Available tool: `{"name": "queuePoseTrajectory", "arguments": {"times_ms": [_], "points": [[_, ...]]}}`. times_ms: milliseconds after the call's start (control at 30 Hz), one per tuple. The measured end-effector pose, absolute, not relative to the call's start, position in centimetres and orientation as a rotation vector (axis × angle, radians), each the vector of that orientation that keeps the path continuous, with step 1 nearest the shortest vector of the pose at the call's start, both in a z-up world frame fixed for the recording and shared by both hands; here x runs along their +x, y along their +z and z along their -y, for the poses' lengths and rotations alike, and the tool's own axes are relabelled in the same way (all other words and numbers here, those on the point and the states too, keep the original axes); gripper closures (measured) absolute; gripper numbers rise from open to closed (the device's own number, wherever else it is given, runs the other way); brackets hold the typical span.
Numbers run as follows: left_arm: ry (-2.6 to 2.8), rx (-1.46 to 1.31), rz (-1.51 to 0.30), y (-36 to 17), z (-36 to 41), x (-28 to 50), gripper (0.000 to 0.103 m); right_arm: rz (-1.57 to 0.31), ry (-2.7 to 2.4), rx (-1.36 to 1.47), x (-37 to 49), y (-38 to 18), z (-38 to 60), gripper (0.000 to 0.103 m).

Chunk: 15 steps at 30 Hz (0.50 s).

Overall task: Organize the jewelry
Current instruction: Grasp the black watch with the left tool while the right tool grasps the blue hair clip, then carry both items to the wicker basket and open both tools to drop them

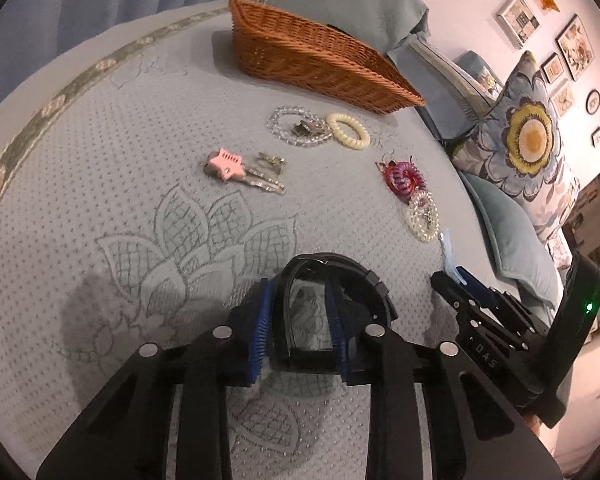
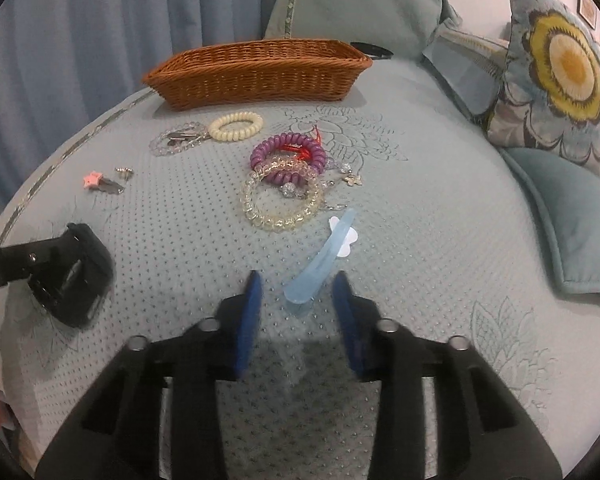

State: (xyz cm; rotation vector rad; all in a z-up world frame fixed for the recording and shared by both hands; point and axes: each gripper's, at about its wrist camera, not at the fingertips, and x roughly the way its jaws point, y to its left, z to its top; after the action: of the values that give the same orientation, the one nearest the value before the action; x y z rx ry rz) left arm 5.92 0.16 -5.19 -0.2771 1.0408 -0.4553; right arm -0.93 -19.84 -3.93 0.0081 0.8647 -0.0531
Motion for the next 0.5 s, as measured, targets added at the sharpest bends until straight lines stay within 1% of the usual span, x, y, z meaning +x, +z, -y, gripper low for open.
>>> {"name": "queuePoseTrajectory", "arguments": {"times_ms": [33, 67, 133, 300, 500], "points": [[-0.438, -0.281, -1.054, -5.3, -0.5, 5.9, 0.092, -0.861, -0.049, 0.014, -1.1, -4.0, 20.0, 0.079], [-0.436, -0.29, -1.056, -5.5, -0.8, 5.7, 0.094, -0.859, -0.044, 0.023, -1.3, -4.0, 20.3, 0.081], [-0.442, -0.323, -1.062, -5.7, -1.3, 5.5, 0.095, -0.854, -0.038, 0.034, -1.7, -4.0, 20.7, 0.091], [-0.418, -0.26, -1.028, -5.4, -0.4, 4.5, 0.098, -0.831, 0.013, 0.108, -2.5, -3.9, 22.5, 0.092], [-0.477, -0.287, -0.913, -4.0, 0.2, 3.6, 0.098, -0.776, 0.043, 0.159, -3.4, -2.7, 23.8, 0.092]]}}
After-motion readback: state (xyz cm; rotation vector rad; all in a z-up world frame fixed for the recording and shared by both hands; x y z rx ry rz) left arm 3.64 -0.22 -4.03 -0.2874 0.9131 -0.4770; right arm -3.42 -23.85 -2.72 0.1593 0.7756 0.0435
